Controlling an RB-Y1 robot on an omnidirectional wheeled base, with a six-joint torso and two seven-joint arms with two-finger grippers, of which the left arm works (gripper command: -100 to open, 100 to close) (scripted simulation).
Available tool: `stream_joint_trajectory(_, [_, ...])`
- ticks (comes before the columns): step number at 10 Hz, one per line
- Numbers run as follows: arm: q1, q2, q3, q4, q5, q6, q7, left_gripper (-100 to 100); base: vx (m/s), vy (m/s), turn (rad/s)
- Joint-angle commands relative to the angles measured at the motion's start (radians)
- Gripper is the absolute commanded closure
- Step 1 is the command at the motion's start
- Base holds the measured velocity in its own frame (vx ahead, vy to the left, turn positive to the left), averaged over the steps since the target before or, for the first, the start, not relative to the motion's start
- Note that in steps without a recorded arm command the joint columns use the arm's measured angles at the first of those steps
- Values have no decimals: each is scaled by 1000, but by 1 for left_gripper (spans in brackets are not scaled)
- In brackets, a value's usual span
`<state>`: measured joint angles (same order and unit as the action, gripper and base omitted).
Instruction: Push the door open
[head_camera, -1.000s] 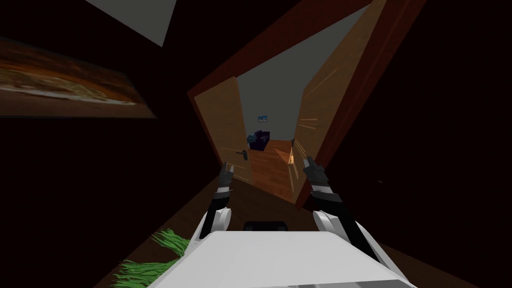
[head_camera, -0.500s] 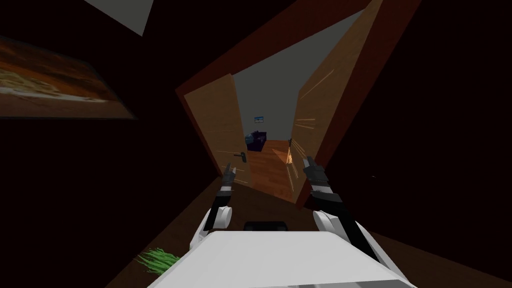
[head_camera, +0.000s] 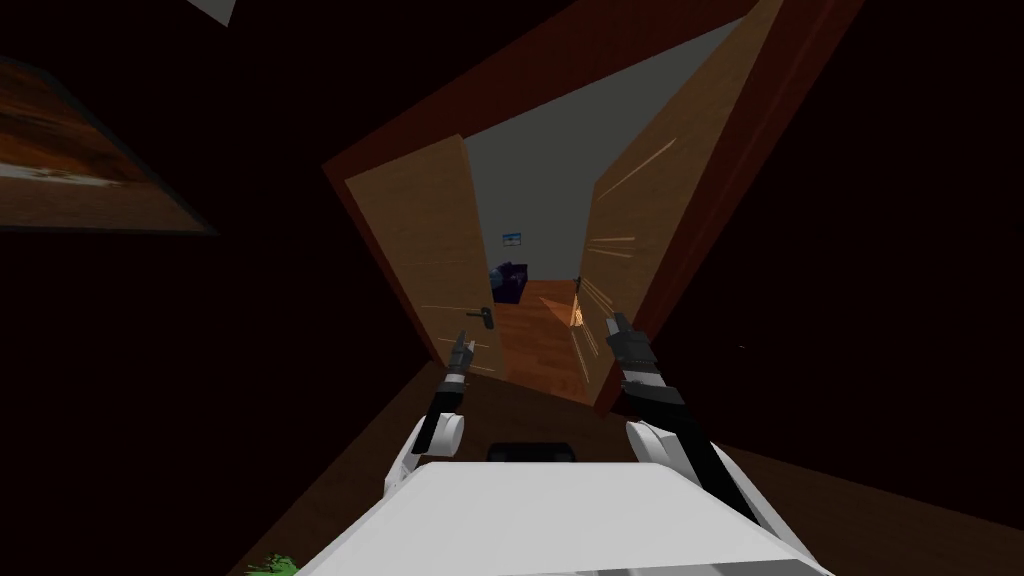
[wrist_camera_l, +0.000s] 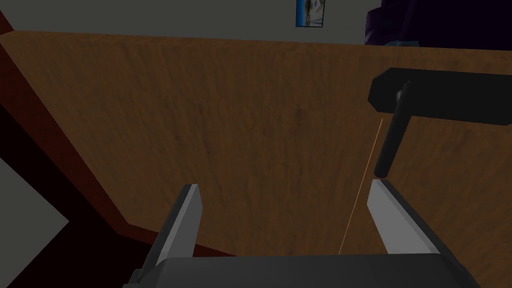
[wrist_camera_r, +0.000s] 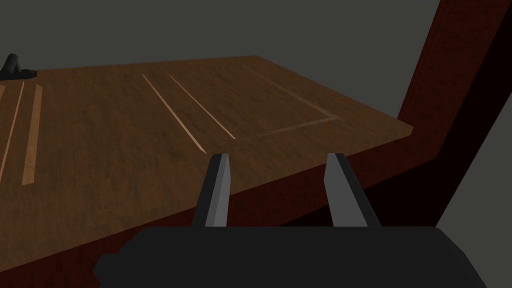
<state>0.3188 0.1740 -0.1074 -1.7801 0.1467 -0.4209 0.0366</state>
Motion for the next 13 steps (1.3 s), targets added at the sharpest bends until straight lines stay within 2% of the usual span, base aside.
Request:
stream_joint_trajectory(1, [-15, 10, -4, 30, 10, 15, -3, -100, 47, 123, -121])
stream_joint_trajectory(10, [-86, 73, -22, 199, 66, 77, -11, -100, 51, 127, -129])
stream_joint_trajectory(12, [-102, 87, -26, 237, 79, 91, -13, -100, 43, 62, 25])
stream_joint_trajectory(13, [-102, 87, -26, 237, 79, 91, -13, -100, 0, 64, -132])
